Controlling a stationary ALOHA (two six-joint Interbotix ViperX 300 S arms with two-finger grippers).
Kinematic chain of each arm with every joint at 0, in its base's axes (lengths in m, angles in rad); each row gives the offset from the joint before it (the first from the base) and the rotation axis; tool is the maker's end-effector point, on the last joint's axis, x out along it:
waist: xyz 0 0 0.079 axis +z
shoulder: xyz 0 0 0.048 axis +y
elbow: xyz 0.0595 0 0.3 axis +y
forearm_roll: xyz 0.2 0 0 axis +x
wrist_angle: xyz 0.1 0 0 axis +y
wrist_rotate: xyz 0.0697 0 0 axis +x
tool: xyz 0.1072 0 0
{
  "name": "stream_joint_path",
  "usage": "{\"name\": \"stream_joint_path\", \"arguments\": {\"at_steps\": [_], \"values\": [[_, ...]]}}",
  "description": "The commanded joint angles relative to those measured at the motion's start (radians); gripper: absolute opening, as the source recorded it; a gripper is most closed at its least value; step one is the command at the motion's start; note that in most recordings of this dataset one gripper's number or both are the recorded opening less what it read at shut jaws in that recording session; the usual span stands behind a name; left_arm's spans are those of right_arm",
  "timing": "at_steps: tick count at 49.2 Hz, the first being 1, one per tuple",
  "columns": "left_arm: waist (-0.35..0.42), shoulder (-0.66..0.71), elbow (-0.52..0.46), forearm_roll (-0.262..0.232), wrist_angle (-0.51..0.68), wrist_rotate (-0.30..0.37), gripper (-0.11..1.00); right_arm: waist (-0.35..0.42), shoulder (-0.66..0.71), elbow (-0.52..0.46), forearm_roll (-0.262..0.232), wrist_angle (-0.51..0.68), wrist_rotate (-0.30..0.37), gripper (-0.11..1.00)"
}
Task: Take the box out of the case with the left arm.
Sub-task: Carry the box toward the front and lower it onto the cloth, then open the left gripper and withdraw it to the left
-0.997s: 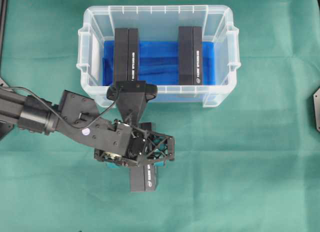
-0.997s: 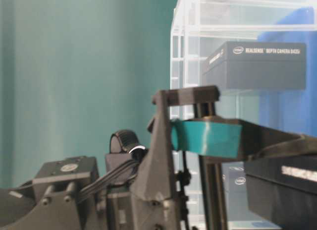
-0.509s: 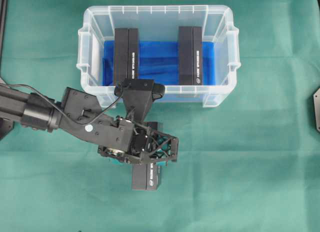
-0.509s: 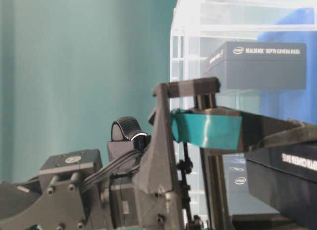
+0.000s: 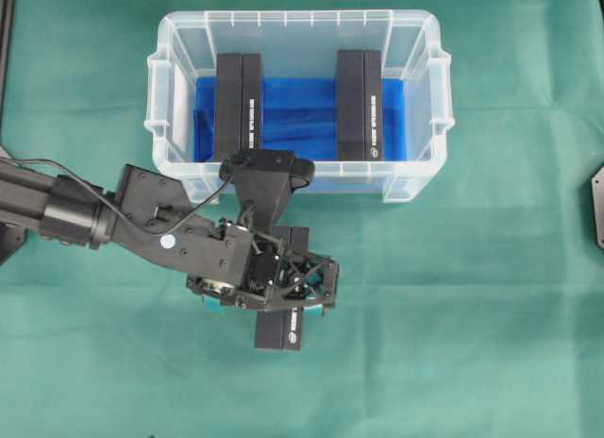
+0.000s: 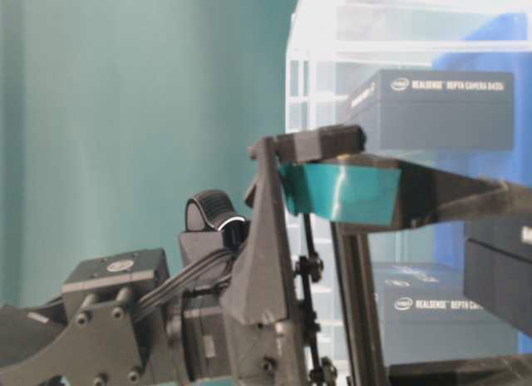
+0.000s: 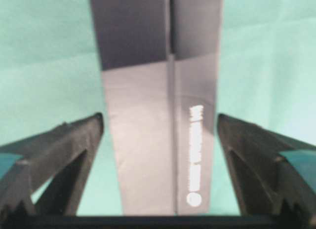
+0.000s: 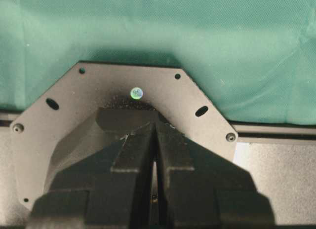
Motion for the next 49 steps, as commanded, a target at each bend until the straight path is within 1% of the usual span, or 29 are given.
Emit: {"name": "stream_joint_path", "arguments": {"at_steps": [1,5,16,34,43,49], "values": [[0.002,-0.021,-0.023,-0.002,-0.014,0.002,0.97,0.000,0.005,-0.025,0.002,0.002,0.002,0.01],[0.003,-0.020,-0.023,-0.002,-0.023,0.002,0.94,0.000,0.005,-0.025,0.002,0.002,0.002,0.01],[0.002,-0.026,-0.025,-0.002,-0.021,0.000,0.94,0.000,0.005,-0.025,0.002,0.002,0.002,0.01],[0.002,-0.072,-0.064,-0.002,0.048,0.000,0.94,0.000,0.005,-0.025,0.002,0.002,0.002,0.01],[0.005,-0.081,-0.109,-0.002,0.080,0.002,0.94,0.000,0.005,-0.025,0.002,0.002,0.002,0.01],[0.008,-0.092,-0.155,-0.002,0.135,0.002,0.94,0.000,0.005,-0.025,0.002,0.002,0.002,0.01]]}}
